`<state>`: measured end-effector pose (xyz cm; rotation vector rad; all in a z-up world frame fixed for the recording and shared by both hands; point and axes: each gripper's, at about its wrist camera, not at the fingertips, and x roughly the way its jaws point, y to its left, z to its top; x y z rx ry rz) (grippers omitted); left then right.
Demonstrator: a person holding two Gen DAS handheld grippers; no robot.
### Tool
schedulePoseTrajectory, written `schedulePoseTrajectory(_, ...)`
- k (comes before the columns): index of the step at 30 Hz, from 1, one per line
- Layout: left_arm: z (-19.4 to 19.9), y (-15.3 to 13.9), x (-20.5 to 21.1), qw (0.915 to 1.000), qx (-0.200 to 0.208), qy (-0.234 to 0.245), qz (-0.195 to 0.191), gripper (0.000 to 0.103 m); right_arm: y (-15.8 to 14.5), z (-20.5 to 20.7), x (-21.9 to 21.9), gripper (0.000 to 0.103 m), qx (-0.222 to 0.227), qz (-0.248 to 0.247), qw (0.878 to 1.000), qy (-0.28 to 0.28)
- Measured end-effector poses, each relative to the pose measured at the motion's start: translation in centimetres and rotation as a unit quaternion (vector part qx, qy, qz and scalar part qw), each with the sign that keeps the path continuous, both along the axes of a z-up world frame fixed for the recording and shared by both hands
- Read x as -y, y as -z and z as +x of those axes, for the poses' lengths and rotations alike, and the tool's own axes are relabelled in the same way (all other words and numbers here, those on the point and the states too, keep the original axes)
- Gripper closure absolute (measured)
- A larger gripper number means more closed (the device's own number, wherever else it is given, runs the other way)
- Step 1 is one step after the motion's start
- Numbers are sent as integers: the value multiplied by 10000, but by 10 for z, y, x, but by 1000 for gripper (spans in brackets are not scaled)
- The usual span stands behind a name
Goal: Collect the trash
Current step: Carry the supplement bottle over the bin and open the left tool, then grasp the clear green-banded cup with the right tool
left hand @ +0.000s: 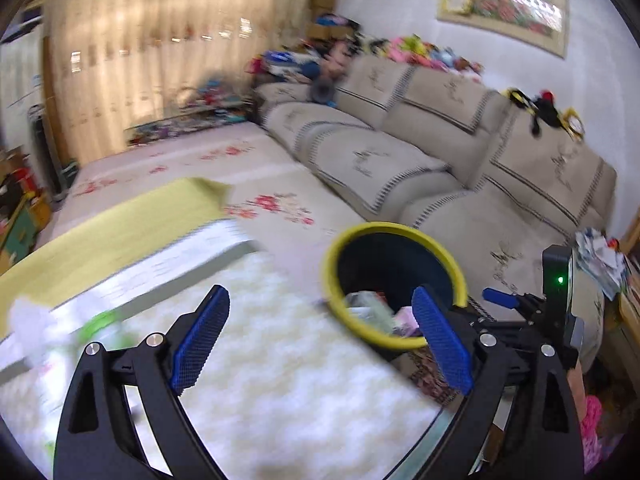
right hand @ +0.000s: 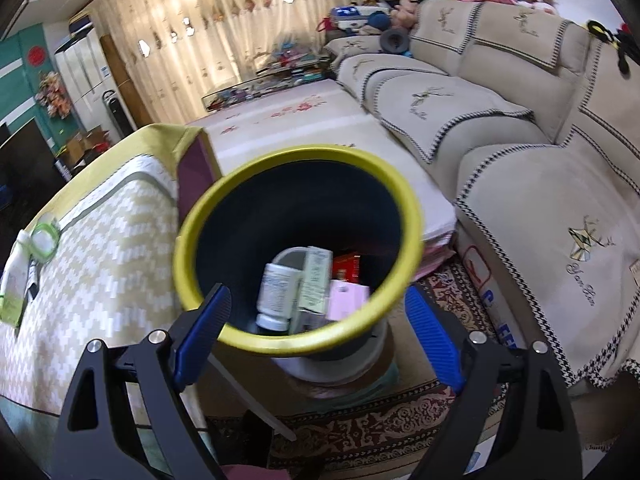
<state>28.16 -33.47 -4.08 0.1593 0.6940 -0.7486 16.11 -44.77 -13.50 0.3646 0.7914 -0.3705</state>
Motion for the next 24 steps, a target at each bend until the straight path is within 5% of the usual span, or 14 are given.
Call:
schedulePoseTrajectory(5,0,-16,-119,9944,324,-1007,-51,10,-10,25,-40,19,34,-67,9991,-415)
schedulePoseTrajectory(13,20,-4,-288,9592,501,-2782,1,8,-38,76,-137,19,197,-184,9885,-1487)
schedulePoseTrajectory(18,34,25,-349,9353,625,-3481,120,8,-52,107,-207,19,313,-295,9760,-2133)
schedulePoseTrajectory(24,44,56,-379,9319,306,-3595,-365,8,-57,149,-257,19,289,-356,9629,-2659)
